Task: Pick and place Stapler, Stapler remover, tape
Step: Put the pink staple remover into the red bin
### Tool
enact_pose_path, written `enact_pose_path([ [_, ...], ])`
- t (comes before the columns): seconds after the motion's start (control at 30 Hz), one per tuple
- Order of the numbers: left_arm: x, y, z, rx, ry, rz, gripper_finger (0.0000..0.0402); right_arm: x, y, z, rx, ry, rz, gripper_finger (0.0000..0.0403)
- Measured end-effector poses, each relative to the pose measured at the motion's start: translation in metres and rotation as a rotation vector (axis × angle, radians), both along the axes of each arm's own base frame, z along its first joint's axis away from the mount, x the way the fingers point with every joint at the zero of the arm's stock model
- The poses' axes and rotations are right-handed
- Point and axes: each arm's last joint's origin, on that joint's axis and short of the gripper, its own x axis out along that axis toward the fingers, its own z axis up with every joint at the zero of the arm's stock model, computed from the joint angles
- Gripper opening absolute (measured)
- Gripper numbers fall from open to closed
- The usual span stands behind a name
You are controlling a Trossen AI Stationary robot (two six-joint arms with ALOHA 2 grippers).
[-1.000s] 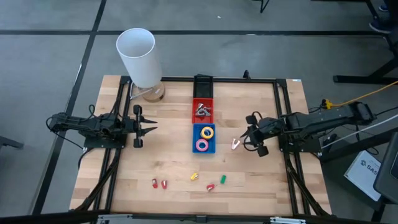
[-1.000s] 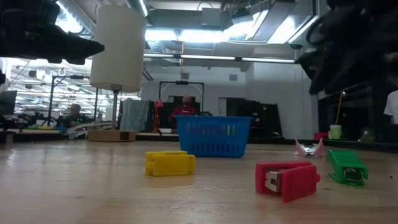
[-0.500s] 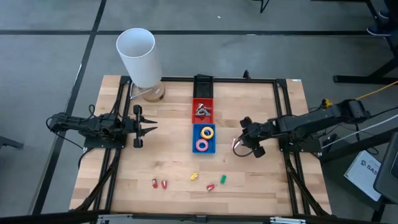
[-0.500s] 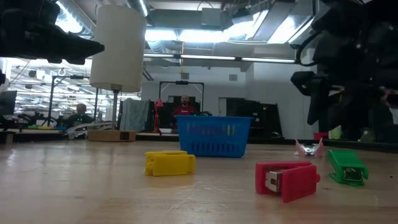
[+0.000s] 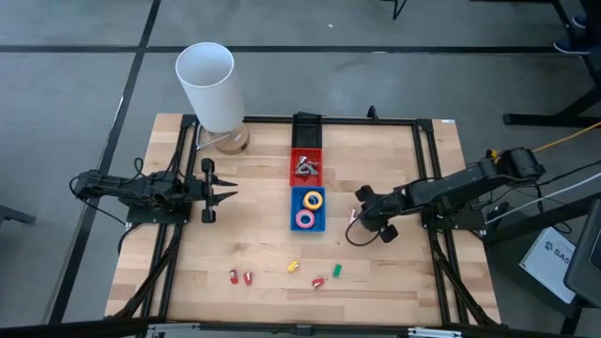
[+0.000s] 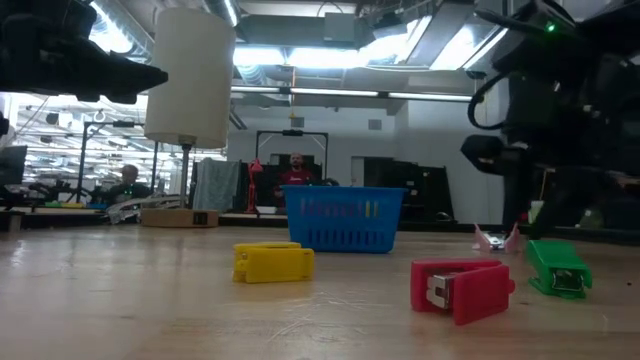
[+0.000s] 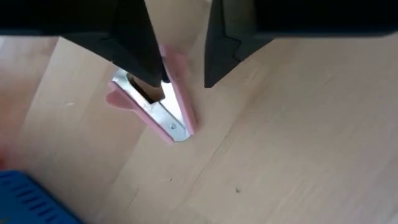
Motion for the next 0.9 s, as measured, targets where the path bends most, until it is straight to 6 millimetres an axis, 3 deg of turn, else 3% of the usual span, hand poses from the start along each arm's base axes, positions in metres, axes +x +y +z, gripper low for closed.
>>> enact_pose_path([
  [0.4, 0.0, 0.0, 0.0, 0.0, 0.0, 0.0, 0.0093, 0.003, -0.001, -0.004, -0.047, -0.003, -0.027, 0.001],
  [0.9, 0.0, 0.0, 0.0, 0.0, 0.0, 0.0, 0.0092, -0.001, -0.016, 0.014, -0.025, -0.085, -0.102, 0.0004],
])
